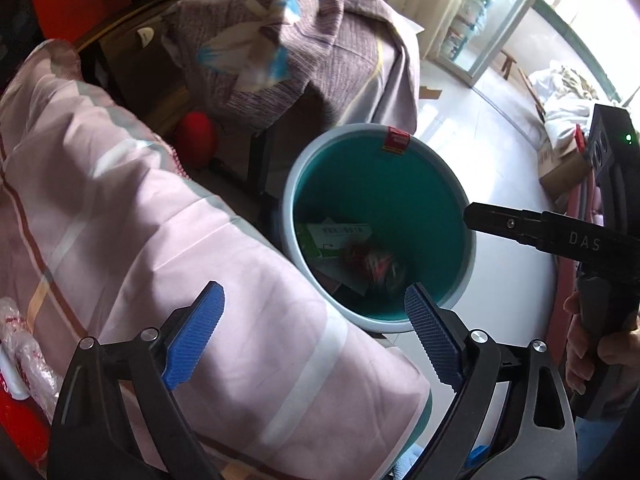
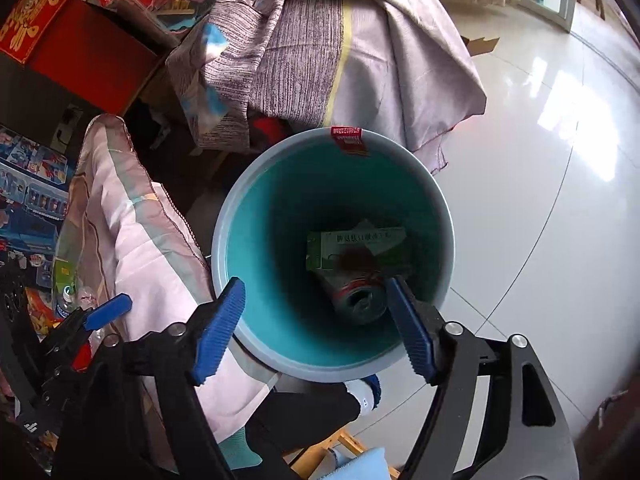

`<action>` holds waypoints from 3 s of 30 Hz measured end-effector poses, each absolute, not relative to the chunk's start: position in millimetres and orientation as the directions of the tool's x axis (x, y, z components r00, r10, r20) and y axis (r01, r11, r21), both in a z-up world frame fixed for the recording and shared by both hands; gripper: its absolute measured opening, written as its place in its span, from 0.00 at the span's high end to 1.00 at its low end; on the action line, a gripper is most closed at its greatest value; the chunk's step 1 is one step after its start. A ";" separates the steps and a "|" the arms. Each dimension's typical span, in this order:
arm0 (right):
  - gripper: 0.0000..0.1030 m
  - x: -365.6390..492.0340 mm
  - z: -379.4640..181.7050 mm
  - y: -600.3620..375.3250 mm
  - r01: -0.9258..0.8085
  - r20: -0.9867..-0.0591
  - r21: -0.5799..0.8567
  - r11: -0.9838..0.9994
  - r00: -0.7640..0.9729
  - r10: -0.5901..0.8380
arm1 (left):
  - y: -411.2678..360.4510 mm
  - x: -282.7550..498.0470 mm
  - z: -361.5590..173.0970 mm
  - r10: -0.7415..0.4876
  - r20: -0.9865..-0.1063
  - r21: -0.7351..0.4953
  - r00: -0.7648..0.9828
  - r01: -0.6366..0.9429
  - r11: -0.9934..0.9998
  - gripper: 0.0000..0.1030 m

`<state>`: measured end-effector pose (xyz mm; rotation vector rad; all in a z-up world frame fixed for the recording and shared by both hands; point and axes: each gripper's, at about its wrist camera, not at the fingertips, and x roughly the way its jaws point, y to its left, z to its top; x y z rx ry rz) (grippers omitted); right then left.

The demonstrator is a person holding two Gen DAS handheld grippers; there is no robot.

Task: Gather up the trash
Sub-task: 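Open both tools to drop the can and box into the bin, then return both tools to the table toward the Ovaltine wrapper and plastic bag, then grasp the Ovaltine wrapper with the left tool while the right grasps the plastic bag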

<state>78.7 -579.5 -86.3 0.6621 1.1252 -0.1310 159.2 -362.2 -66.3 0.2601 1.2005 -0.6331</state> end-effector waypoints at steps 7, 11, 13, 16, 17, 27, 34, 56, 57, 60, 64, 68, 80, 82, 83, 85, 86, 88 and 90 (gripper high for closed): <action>0.24 77.1 -78.6 -567.6 0.430 -0.880 0.396 0.811 0.429 0.203 | -344.0 152.4 -55.5 -0.337 -0.912 -0.153 0.235 0.569 0.808 0.10; 0.23 75.3 -71.8 -556.2 0.421 -0.883 0.388 0.820 0.426 0.199 | -329.8 147.2 -50.5 -0.345 -0.905 -0.161 0.247 0.553 0.817 0.10; 0.23 74.0 -66.9 -547.9 0.412 -0.884 0.381 0.828 0.425 0.195 | -319.3 144.2 -48.0 -0.350 -0.902 -0.169 0.251 0.542 0.823 0.10; 0.22 72.8 -60.4 -534.5 0.395 -0.883 0.377 0.838 0.425 0.197 | -303.2 138.6 -43.9 -0.358 -0.897 -0.177 0.261 0.529 0.830 0.09; 0.22 72.8 -58.1 -528.6 0.387 -0.883 0.375 0.843 0.426 0.197 | -296.0 135.8 -41.6 -0.360 -0.894 -0.178 0.267 0.524 0.833 0.09; 0.22 74.5 -40.7 -460.0 0.283 -0.880 0.373 0.884 0.411 0.240 | -214.4 111.8 -26.2 -0.338 -0.883 -0.165 0.326 0.457 0.874 0.08; 0.22 66.9 -36.2 -404.0 0.197 -0.882 0.376 0.905 0.375 0.285 | -145.5 85.3 -20.8 -0.278 -0.890 -0.114 0.362 0.413 0.903 0.08; 0.22 27.5 -48.0 -299.8 0.036 -0.895 0.374 0.927 0.275 0.351 | -70.0 -0.8 -50.9 -0.137 -0.935 0.055 0.327 0.513 0.856 0.08; 0.22 26.7 -47.9 -298.1 0.034 -0.896 0.374 0.927 0.272 0.351 | -69.9 -2.5 -51.0 -0.135 -0.933 0.060 0.332 0.515 0.855 0.08; 0.22 25.0 -47.9 -294.4 0.025 -0.897 0.373 0.928 0.265 0.353 | -72.9 -6.2 -52.1 -0.147 -0.932 0.055 0.331 0.531 0.846 0.25; 0.22 25.1 -49.4 -287.8 0.016 -0.898 0.370 0.929 0.261 0.353 | -73.8 -3.4 -70.0 -0.128 -0.944 0.056 0.303 0.530 0.846 0.51; 0.22 29.4 -52.0 -283.8 0.007 -0.904 0.358 0.934 0.255 0.344 | -67.4 4.7 -64.8 -0.177 -0.930 0.002 0.322 0.485 0.874 0.60; 0.22 74.0 -46.1 -277.4 0.015 -0.882 0.392 0.920 0.290 0.371 | -42.5 51.8 -16.2 -0.277 -0.862 -0.128 0.425 0.346 0.929 0.60; 0.22 85.9 -44.0 -270.2 -0.002 -0.869 0.406 0.914 0.310 0.387 | -36.0 62.1 -11.2 -0.286 -0.854 -0.149 0.435 0.322 0.935 0.60; 0.22 92.5 -44.2 -264.6 -0.016 -0.865 0.407 0.913 0.314 0.391 | -32.2 67.4 -8.2 -0.288 -0.849 -0.158 0.442 0.308 0.938 0.60; 0.22 103.6 -46.1 -254.1 -0.037 -0.861 0.409 0.912 0.314 0.399 | -27.1 74.9 -3.6 -0.289 -0.842 -0.168 0.456 0.288 0.943 0.60; 0.22 109.7 -47.3 -248.7 -0.045 -0.861 0.407 0.913 0.316 0.399 | -24.8 77.8 -1.7 -0.289 -0.839 -0.173 0.460 0.278 0.945 0.60; 0.22 120.6 -48.6 -239.5 -0.058 -0.861 0.400 0.915 0.318 0.397 | -17.5 83.2 2.3 -0.292 -0.833 -0.187 0.470 0.258 0.948 0.60; 0.27 132.1 -48.2 -232.0 -0.078 -0.861 0.384 0.920 0.331 0.387 | -9.9 89.1 5.2 -0.288 -0.830 -0.192 0.477 0.241 0.951 0.60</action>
